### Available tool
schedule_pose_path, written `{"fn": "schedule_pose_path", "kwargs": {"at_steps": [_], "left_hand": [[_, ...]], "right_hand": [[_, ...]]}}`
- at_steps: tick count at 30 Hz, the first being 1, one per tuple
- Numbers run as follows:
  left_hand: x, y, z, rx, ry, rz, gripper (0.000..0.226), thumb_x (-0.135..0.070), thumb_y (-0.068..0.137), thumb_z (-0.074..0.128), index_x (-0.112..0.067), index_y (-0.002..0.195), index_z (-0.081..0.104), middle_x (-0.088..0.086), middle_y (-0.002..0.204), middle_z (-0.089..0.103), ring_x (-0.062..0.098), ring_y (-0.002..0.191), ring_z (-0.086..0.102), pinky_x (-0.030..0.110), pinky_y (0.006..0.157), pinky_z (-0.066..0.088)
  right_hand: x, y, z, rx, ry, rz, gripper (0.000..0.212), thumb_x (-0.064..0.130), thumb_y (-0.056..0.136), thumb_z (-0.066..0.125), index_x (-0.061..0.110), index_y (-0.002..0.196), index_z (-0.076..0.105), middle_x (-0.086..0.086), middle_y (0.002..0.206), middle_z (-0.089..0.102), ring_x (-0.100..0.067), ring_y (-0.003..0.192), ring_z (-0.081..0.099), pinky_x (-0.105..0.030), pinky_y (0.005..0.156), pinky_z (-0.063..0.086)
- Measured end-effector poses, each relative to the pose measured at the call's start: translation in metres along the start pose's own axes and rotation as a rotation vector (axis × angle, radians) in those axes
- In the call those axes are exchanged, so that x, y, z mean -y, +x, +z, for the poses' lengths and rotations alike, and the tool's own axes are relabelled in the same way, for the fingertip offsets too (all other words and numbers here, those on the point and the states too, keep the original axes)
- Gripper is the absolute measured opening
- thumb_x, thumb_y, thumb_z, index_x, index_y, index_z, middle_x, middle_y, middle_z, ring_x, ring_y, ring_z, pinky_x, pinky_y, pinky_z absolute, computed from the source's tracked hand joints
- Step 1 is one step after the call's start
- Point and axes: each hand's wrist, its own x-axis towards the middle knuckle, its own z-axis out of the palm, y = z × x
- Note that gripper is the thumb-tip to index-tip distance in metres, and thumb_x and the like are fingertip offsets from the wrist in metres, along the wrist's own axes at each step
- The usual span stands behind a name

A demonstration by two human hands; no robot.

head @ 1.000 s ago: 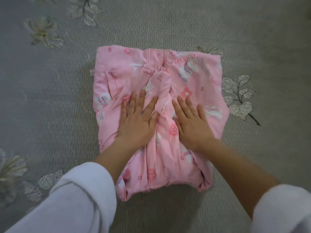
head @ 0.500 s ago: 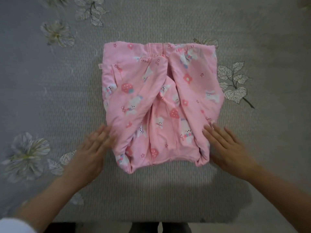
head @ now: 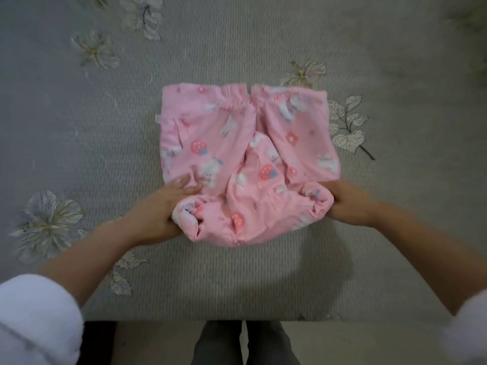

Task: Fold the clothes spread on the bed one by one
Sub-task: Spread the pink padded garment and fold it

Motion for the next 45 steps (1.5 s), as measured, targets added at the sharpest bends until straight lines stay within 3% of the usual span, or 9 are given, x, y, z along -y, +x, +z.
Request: {"fn": "schedule_pose_path", "kwargs": {"at_steps": [6, 11, 16, 20, 22, 25, 27, 33, 45], "left_hand": [[-0.052, -0.044, -0.017, 0.371, -0.767, -0.309, 0.046, -0.026, 0.075, 0.073, -0.061, 0.103, 0.062, -0.035, 0.113, 0.061, -0.014, 0.106, 0.055, 0.003, 0.085, 0.041], [-0.048, -0.048, -0.014, 0.509, -1.044, -0.539, 0.05, -0.025, 0.068, 0.073, -0.026, 0.117, 0.062, -0.011, 0.114, 0.07, 0.007, 0.107, 0.064, 0.016, 0.08, 0.052], [-0.033, -0.026, -0.015, 0.201, -1.244, -0.781, 0.048, -0.036, 0.08, 0.069, -0.01, 0.12, 0.063, 0.011, 0.112, 0.07, 0.027, 0.103, 0.067, 0.037, 0.088, 0.053], [-0.041, -0.005, -0.001, -0.321, -0.597, -0.874, 0.05, -0.035, 0.092, 0.057, -0.009, 0.133, 0.046, 0.013, 0.13, 0.057, 0.026, 0.109, 0.056, 0.037, 0.092, 0.042], [-0.061, -0.003, 0.007, -0.479, -0.189, -0.628, 0.057, -0.037, 0.092, 0.044, -0.013, 0.143, 0.034, 0.014, 0.145, 0.039, 0.03, 0.131, 0.037, 0.041, 0.107, 0.026], [-0.093, 0.007, 0.027, -0.351, 0.087, -0.238, 0.058, -0.048, 0.095, 0.031, -0.037, 0.15, 0.017, 0.003, 0.16, 0.009, 0.027, 0.148, -0.001, 0.04, 0.117, -0.005], [-0.101, 0.022, 0.037, -0.203, 0.193, -0.286, 0.058, -0.059, 0.095, 0.019, -0.046, 0.148, -0.001, -0.001, 0.161, -0.009, 0.028, 0.145, -0.021, 0.047, 0.114, -0.018], [-0.087, 0.037, 0.061, -0.07, 0.218, -0.539, 0.063, -0.07, 0.086, -0.003, -0.047, 0.143, -0.019, 0.0, 0.159, -0.017, 0.036, 0.141, -0.026, 0.066, 0.105, -0.014], [-0.068, 0.049, 0.109, -0.149, 0.174, -0.558, 0.064, -0.06, 0.091, 0.025, -0.038, 0.15, 0.015, 0.004, 0.161, 0.007, 0.036, 0.146, -0.001, 0.063, 0.11, -0.006]], "right_hand": [[0.01, -0.051, -0.007, 0.367, 0.564, 0.292, 0.047, 0.032, 0.06, 0.069, 0.021, 0.106, 0.07, 0.006, 0.103, 0.073, -0.012, 0.099, 0.066, -0.022, 0.079, 0.049], [0.002, -0.05, -0.001, 0.531, 0.699, 0.454, 0.062, 0.037, 0.055, 0.079, 0.019, 0.113, 0.067, -0.005, 0.11, 0.072, -0.026, 0.103, 0.068, -0.041, 0.09, 0.051], [0.0, -0.024, -0.004, 0.136, 0.821, 0.535, 0.037, 0.035, 0.065, 0.082, 0.009, 0.092, 0.076, -0.008, 0.095, 0.075, -0.022, 0.086, 0.073, -0.031, 0.076, 0.054], [0.01, -0.001, 0.003, -0.13, 0.537, 0.485, 0.024, 0.039, 0.082, 0.07, 0.018, 0.091, 0.072, 0.011, 0.077, 0.07, -0.004, 0.065, 0.066, -0.018, 0.051, 0.044], [0.017, 0.007, 0.006, -0.139, 0.395, 0.473, 0.028, 0.043, 0.084, 0.067, 0.017, 0.093, 0.068, 0.003, 0.081, 0.066, -0.013, 0.073, 0.062, -0.024, 0.054, 0.038], [0.03, 0.009, 0.012, -0.252, 0.023, 0.5, 0.037, 0.047, 0.089, 0.058, 0.01, 0.097, 0.061, -0.011, 0.091, 0.065, -0.031, 0.086, 0.06, -0.032, 0.066, 0.038], [0.045, 0.003, 0.026, -0.513, -0.289, 0.361, 0.034, 0.035, 0.093, 0.05, 0.009, 0.113, 0.058, -0.013, 0.11, 0.065, -0.032, 0.102, 0.06, -0.04, 0.084, 0.038], [0.057, 0.004, 0.065, -0.401, -0.339, 0.23, 0.056, 0.043, 0.095, 0.022, 0.027, 0.148, 0.035, -0.004, 0.157, 0.028, -0.023, 0.146, 0.019, -0.047, 0.116, 0.001], [0.011, 0.037, 0.093, -0.187, -0.175, 0.306, 0.048, 0.049, 0.099, 0.007, 0.051, 0.142, -0.015, 0.012, 0.159, -0.016, -0.008, 0.141, -0.028, -0.038, 0.115, -0.017]]}}
